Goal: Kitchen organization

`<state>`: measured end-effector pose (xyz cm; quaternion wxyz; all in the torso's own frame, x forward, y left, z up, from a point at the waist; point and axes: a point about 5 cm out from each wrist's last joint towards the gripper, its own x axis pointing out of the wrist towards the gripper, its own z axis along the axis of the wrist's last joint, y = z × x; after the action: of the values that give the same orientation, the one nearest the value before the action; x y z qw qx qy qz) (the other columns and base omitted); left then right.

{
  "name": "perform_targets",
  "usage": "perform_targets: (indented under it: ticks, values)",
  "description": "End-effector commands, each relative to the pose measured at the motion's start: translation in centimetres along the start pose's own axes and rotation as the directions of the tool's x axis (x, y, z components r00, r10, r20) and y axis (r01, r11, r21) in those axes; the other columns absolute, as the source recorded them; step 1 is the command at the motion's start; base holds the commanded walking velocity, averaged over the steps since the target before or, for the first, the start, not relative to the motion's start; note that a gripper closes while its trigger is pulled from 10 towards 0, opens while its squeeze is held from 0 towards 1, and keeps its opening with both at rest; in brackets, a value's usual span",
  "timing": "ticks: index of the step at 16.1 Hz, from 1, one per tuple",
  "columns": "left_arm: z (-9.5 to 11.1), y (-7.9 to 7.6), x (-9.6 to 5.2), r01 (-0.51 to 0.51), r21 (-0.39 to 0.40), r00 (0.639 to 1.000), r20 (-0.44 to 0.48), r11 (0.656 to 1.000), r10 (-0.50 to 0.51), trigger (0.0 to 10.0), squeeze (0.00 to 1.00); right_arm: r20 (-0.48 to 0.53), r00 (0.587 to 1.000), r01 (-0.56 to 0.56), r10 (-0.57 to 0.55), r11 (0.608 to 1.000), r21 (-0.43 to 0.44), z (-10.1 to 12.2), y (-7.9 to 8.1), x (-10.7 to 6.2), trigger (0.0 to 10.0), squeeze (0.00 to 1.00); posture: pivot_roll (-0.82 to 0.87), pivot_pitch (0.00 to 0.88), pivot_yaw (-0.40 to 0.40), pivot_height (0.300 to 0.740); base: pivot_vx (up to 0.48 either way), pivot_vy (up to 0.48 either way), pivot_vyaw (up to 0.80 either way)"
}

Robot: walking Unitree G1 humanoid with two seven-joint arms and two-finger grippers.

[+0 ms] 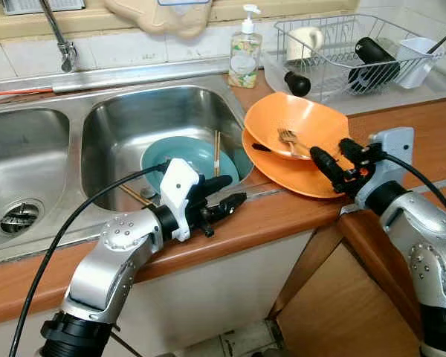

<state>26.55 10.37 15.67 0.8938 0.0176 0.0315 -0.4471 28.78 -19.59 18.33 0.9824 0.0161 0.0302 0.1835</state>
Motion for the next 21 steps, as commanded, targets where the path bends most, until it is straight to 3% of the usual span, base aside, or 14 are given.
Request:
perform_targets:
  ticks: [1, 2, 3, 6, 7, 8, 9, 10, 11, 12, 13, 21]
  values:
    - [0.5, -0.2, 0.0, 0.011, 0.012, 1.0, 0.011, 1.0, -0.012, 10.0, 0.0, 0.013, 1.0, -0.019, 0.019, 1.0, 0.005, 0.3, 0.2, 0.1, 0.0, 0.0, -0.14, 0.0, 0.006, 0.74, 0.0, 0.0, 0.0]
    - [0.5, -0.2, 0.0, 0.01, 0.013, 1.0, 0.011, 1.0, -0.01, 10.0, 0.0, 0.023, 1.0, -0.02, 0.02, 1.0, -0.005, 0.5, 0.2, 0.1, 6.7, 0.0, -0.14, 0.0, 0.005, 0.74, 0.0, 0.0, 0.0]
    - [0.5, -0.2, 0.0, 0.009, 0.013, 1.0, 0.012, 1.0, -0.009, 10.0, 0.0, 0.026, 0.999, -0.019, 0.019, 1.0, -0.006, 0.6, 0.2, 0.1, 10.0, 0.0, -0.14, 0.0, 0.005, 0.74, 0.0, 0.0, 0.0]
    - [0.5, -0.2, 0.0, 0.009, 0.015, 1.0, 0.011, 1.0, -0.01, 10.0, 0.0, 0.036, 0.999, -0.007, 0.006, 1.0, 0.001, 0.7, 0.0, 0.1, 10.0, 0.0, -0.14, 0.0, 0.005, 0.74, 0.0, 0.0, 0.0]
    - [0.5, -0.2, 0.0, 0.01, 0.017, 1.0, 0.011, 1.0, -0.01, 10.0, 0.0, 0.032, 0.999, -0.015, 0.015, 1.0, 0.009, 0.6, 0.0, 0.2, 10.0, 0.27, -0.13, 0.0, 0.006, 0.74, 0.0, 0.0, 0.0]
    - [0.5, -0.1, 0.0, 0.01, 0.018, 1.0, 0.011, 1.0, -0.01, 10.0, 0.0, 0.032, 0.999, -0.017, 0.016, 1.0, 0.014, 0.5, 0.1, 0.2, 10.0, 0.96, -0.13, 0.0, 0.005, 0.74, 0.0, 0.0, 0.0]
    - [0.5, -0.1, 0.0, 0.01, 0.02, 1.0, 0.01, 1.0, -0.01, 10.0, 0.0, 0.027, 0.999, -0.016, 0.016, 1.0, 0.007, 0.5, 0.2, 0.4, 10.0, 0.93, -0.13, 0.0, 0.005, 0.74, 0.0, 0.0, 0.0]
    - [0.5, -0.1, 0.0, 0.01, 0.024, 1.0, 0.008, 1.0, -0.01, 10.0, 0.0, 0.015, 1.0, -0.024, 0.024, 1.0, -0.001, 0.4, 0.3, 0.6, 10.0, 0.06, -0.13, 0.0, 0.005, 0.74, 0.0, 0.0, 0.0]
    - [0.5, -0.1, 0.0, 0.01, 0.025, 1.0, 0.007, 1.0, -0.01, 10.0, 0.0, 0.006, 1.0, -0.031, 0.031, 1.0, 0.0, 0.2, 0.3, 0.7, 10.0, 0.0, -0.13, 0.0, 0.003, 0.74, 0.0, 0.0, 0.0]
    - [0.5, -0.1, 0.0, 0.01, 0.025, 1.0, 0.008, 1.0, -0.01, 10.0, 0.0, 0.002, 1.0, -0.025, 0.025, 1.0, -0.003, 0.1, 0.3, 0.8, 4.5, 0.0, -0.13, 0.0, 0.003, 0.74, 0.0, 0.0, 0.0]
    - [0.5, -0.1, 0.0, 0.01, 0.026, 1.0, 0.007, 1.0, -0.01, 10.0, 0.0, 0.001, 1.0, -0.023, 0.023, 1.0, -0.002, 0.1, 0.2, 0.8, 0.0, 0.0, -0.13, 0.0, 0.001, 0.74, 0.0, 0.0, 0.0]
    - [0.5, -0.1, -0.1, 0.01, 0.031, 1.0, 0.007, 0.999, -0.01, 10.0, 0.0, -0.012, 0.999, -0.031, 0.031, 0.999, 0.012, -0.2, 0.2, 1.2, 0.0, 0.0, -0.13, 0.0, -0.003, 0.74, 0.0, 0.0, 0.0]
